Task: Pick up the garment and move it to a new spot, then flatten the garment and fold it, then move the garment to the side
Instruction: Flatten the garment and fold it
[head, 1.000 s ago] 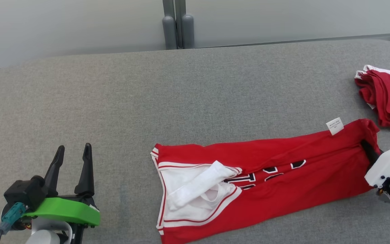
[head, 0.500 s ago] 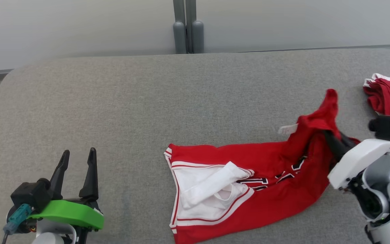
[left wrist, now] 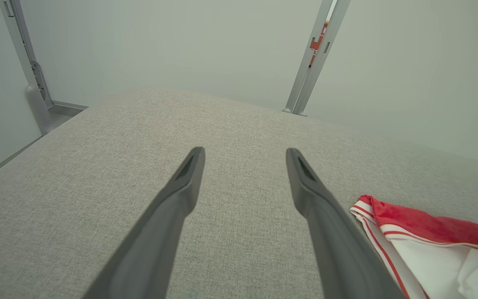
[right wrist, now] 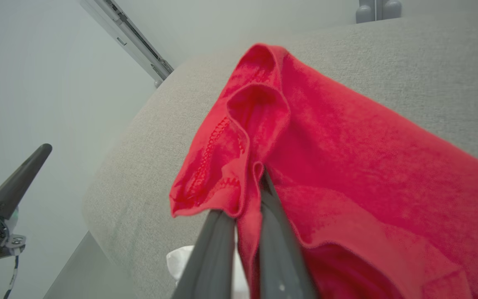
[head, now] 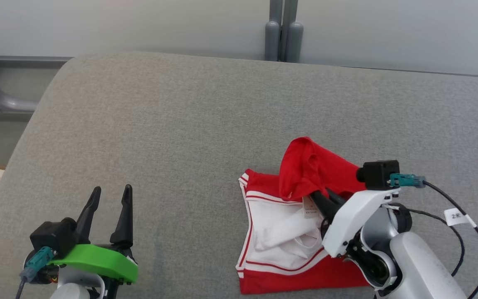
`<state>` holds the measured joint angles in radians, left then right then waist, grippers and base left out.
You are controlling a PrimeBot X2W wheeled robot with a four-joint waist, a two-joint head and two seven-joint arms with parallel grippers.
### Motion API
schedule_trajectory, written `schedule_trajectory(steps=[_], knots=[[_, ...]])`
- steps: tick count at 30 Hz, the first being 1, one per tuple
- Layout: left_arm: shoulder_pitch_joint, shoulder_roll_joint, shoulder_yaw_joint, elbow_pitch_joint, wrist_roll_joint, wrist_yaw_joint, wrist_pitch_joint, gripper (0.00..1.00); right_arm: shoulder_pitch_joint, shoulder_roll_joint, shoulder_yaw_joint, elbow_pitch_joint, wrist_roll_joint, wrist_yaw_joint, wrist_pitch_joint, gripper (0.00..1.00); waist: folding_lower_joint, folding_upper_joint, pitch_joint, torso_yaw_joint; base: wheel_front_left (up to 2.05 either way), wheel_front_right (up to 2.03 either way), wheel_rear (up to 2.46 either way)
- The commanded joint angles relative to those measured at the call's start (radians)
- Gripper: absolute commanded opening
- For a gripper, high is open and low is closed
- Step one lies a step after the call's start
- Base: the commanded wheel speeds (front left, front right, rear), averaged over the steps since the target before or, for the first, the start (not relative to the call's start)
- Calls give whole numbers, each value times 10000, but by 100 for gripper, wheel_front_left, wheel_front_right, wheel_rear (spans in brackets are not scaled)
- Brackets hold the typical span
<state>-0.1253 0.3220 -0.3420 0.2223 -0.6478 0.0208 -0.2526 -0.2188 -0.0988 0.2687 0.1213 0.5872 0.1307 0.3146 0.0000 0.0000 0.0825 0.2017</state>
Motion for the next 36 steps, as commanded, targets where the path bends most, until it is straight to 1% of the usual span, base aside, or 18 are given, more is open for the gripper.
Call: schedule_trajectory(steps=[1,6,14,15,16,17,20,25,27,30,31,34,36], knots=[[-189,-56,4,58,-74,-31,-33,100,-170,39,120,277,-18,-1,-113,0,0,0,165,429,0,0,0],[-293,-126,-8,241,-66,-116,-43,100,-521,231,610,1421,-71,-1,-387,0,0,0,274,723,0,0,0],[-391,-111,97,391,-57,-154,-87,100,-919,389,1310,2635,241,-1,-914,0,0,0,297,711,0,0,0],[-389,-90,115,410,-61,-165,-92,100,-984,401,1439,2749,331,-1,-974,9,0,0,281,659,0,0,0],[-390,-82,111,428,-55,-173,-90,100,-1030,400,1530,2805,433,-1,-1054,40,0,0,265,617,0,0,0],[-382,-76,119,443,-52,-175,-92,100,-1077,411,1672,2797,602,-1,-1153,100,0,0,235,551,0,0,0],[-325,-59,169,460,-62,-151,-102,100,-1187,419,2206,2372,1278,1,-1519,100,0,0,129,366,0,0,0],[-170,-57,178,405,-47,-95,-111,100,-1146,-589,2693,1260,2319,1,-2192,100,0,0,-92,72,0,0,0],[-110,-39,191,383,-60,-69,-111,100,-1124,-1045,2594,801,2690,1,-2496,100,0,0,-161,-19,0,0,0],[-52,-39,172,362,-74,-58,-115,100,-1084,-1956,2074,357,2905,-2,-2971,100,0,0,-244,-108,0,0,0],[-43,-47,162,353,-74,-52,-116,100,-1048,-2172,1866,300,2887,-1,-3081,100,0,0,-268,-124,0,0,0],[20,-86,128,334,-63,-39,-118,100,-877,-2888,1138,428,2661,-1,-3231,100,0,0,-341,-133,0,0,0],[32,-118,85,321,-51,-35,-119,100,-788,-3157,720,589,2529,-1,-3264,100,0,0,-364,-114,0,0,0]])
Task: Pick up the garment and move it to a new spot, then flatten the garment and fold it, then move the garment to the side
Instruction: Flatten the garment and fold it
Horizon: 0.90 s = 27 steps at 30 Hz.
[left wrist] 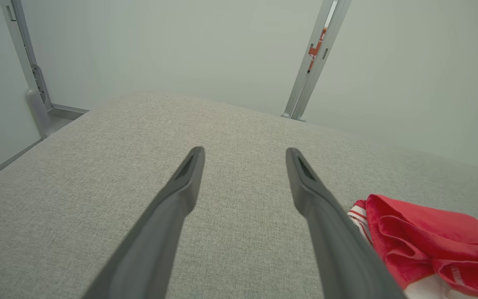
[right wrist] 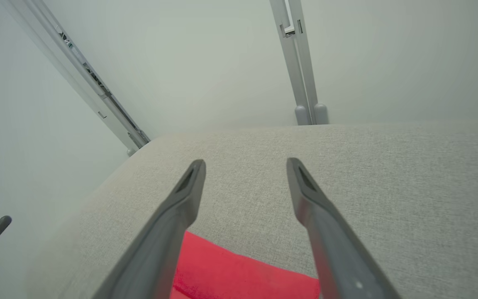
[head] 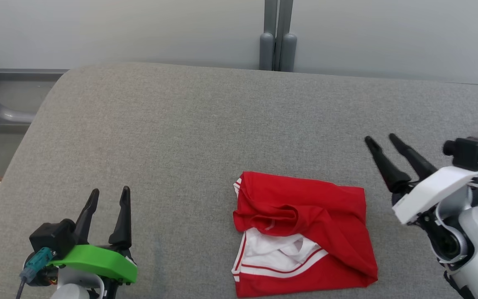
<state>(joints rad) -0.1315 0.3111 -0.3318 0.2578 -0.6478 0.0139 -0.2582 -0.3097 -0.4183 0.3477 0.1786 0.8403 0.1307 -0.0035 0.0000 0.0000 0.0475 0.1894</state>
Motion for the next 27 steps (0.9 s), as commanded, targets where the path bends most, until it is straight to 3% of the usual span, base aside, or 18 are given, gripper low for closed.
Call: schedule_trajectory(steps=[1,3,5,6,7,8,10,15,24,27], knots=[[108,-17,-21,-40,-50,33,-65,100,167,-32,-304,132,-30,1,-150,100,0,0,-21,14,0,0,0],[118,-38,-31,-52,-50,34,-67,100,257,-350,-667,547,-461,-1,-235,100,0,0,-10,51,0,0,0],[113,-68,-44,-66,-49,31,-70,100,253,-276,-948,952,-688,1,-310,85,0,0,15,88,0,0,0],[102,-67,-50,-63,-45,20,-71,100,243,-299,-1002,1198,-862,1,-279,64,0,0,29,118,0,0,0],[87,-69,-49,-63,-45,10,-72,100,214,-254,-1021,1368,-926,-1,-259,47,0,0,41,141,0,0,0],[61,-71,-53,-57,-44,3,-73,100,166,-144,-1029,1542,-981,1,-238,38,0,0,49,170,0,0,0],[27,-75,-58,-47,-42,-11,-73,100,132,-33,-893,1818,-1109,-1,-73,0,0,0,55,226,0,0,0],[3,-68,-43,-4,-63,-26,-78,100,198,394,-90,2247,-944,-1,503,0,0,0,83,342,0,0,0],[-104,-67,-28,44,-59,-35,-73,100,385,1175,1388,2918,510,-1,1249,0,0,0,150,513,0,0,0],[-100,-56,-4,40,-64,-11,-75,100,532,1167,1748,2719,1004,-1,1232,0,0,0,154,567,0,0,0]])
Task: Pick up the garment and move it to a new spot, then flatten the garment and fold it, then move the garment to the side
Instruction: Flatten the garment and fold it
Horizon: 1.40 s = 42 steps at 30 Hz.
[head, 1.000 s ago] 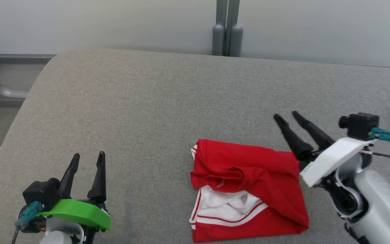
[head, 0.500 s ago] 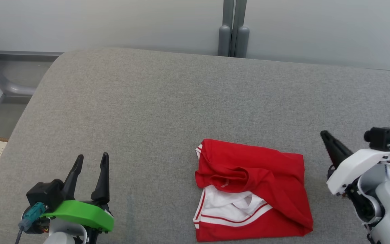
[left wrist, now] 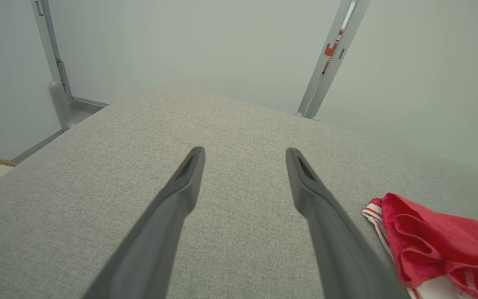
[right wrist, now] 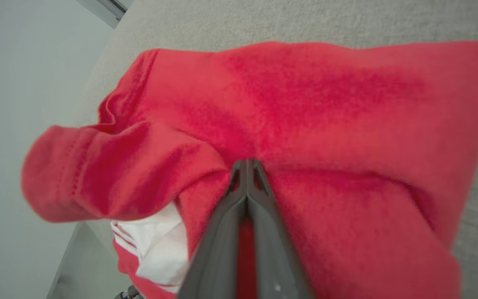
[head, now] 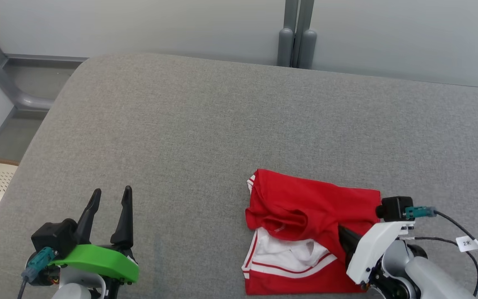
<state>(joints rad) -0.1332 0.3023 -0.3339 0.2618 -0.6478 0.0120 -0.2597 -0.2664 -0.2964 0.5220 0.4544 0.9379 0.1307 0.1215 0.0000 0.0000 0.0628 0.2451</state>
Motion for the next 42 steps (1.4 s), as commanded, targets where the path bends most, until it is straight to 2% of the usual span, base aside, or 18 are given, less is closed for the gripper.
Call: schedule_trajectory(steps=[1,8,14,19,23,24,26,27,28,33,39,42], knots=[[-61,37,27,3,-68,12,-60,100,178,-68,231,-202,178,-1,-12,0,0,0,1,18,0,0,0],[66,10,84,3,-80,50,-55,100,475,-215,1999,-1624,718,-1,-116,0,0,0,-22,-102,0,0,0],[20,48,72,6,-60,24,-56,100,132,-185,3342,-2028,845,-1,-278,0,0,0,-73,-314,0,0,0],[71,106,104,-30,-55,60,-58,100,-232,-538,3514,-2399,899,-1,-992,0,0,0,-133,-515,0,0,0],[181,143,142,-86,-48,111,-57,100,-507,-1045,3082,-2794,745,-1,-1786,0,0,0,-224,-704,0,0,0],[203,150,154,-109,-39,117,-58,100,-540,-1170,2873,-2899,721,-1,-2031,24,0,0,-251,-759,0,0,0],[233,179,205,-161,-14,147,-59,100,-597,-1450,2474,-3012,555,-1,-2383,50,0,0,-298,-878,0,0,0],[240,184,226,-189,-3,145,-59,100,-635,-1564,2281,-3066,484,-1,-2527,95,0,0,-316,-928,0,0,0],[259,176,283,-260,32,153,-60,100,-671,-1674,2014,-3134,371,-1,-2723,100,0,0,-365,-1011,0,0,0],[498,58,581,-604,136,220,-60,100,-431,-1922,543,-3215,-306,-1,-3327,100,0,0,-516,-1352,0,0,0],[771,-131,1155,-1203,593,301,-60,100,52,-1631,-1301,-2865,-1571,-1,-3514,100,0,0,-613,-1837,0,0,0],[917,-201,1409,-1368,809,273,-54,100,327,-1240,-2154,-2671,-2362,-1,-3561,100,0,0,-585,-2038,0,0,0]])
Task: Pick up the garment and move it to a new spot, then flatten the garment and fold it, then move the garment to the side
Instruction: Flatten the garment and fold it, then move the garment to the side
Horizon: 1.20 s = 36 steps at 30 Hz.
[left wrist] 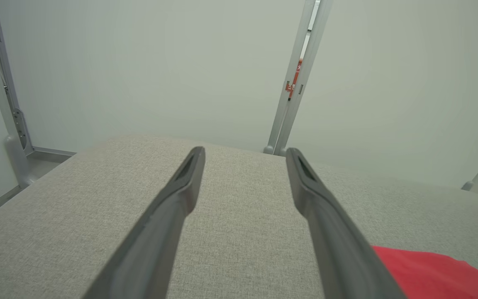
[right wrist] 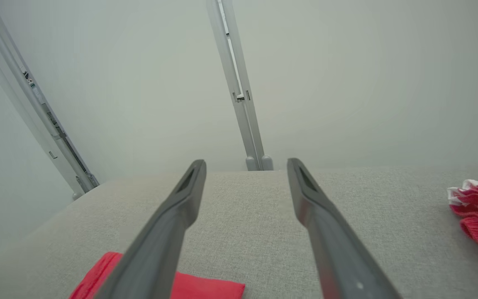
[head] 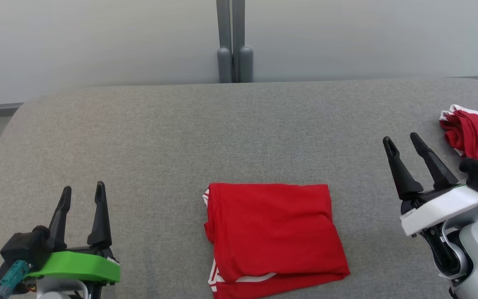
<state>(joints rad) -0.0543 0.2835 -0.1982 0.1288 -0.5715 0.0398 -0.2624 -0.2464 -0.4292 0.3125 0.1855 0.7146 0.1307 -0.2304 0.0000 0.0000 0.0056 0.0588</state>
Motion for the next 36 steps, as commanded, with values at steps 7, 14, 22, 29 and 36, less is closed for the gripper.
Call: schedule_trajectory(steps=[7,14,22,29,36], knots=[[359,-258,512,-67,697,-195,-28,100,699,753,-1437,249,-1746,-1,-192,100,0,0,92,-429,0,0,0],[344,-448,750,43,1310,-421,-28,100,920,1088,-1823,596,-2573,-1,-235,100,0,0,196,-456,0,0,0],[281,-681,996,153,1737,-671,-28,100,827,1170,-1699,667,-2387,-1,49,100,0,0,180,-411,0,0,0],[228,-836,1116,212,2033,-770,-27,100,811,1260,-1658,845,-2348,-1,817,100,0,0,171,-349,0,0,0],[46,-971,1087,260,2217,-846,-29,100,255,1575,-824,1143,-1826,-1,2959,100,0,0,261,-146,0,0,0]])
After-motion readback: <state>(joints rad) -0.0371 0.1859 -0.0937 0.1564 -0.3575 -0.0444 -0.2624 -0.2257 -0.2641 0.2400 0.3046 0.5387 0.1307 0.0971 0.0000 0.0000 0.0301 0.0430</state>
